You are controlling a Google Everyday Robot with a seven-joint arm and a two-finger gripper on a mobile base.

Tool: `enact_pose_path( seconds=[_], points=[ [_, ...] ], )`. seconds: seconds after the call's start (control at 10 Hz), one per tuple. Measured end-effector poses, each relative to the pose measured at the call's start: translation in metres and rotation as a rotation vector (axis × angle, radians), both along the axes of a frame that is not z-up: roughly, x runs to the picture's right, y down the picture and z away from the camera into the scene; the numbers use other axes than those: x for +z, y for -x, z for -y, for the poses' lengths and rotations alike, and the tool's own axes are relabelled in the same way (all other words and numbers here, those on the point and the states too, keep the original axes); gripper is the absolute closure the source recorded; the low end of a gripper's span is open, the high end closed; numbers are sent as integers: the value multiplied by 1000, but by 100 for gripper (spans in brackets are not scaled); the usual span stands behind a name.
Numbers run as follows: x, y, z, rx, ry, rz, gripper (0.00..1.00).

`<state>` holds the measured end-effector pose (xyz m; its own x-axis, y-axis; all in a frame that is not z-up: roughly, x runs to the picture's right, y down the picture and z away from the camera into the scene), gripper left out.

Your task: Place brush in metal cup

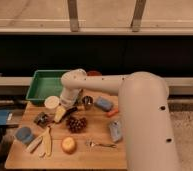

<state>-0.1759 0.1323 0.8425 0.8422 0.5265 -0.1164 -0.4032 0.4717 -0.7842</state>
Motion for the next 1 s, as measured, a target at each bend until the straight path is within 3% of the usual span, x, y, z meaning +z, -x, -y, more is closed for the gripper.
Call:
enact_pose_path(
  seconds=[0.5, 1.0],
  points=[
    [21, 21, -20, -40, 64, 40, 20],
    [20, 18, -18, -41, 68, 39, 21]
  ],
)
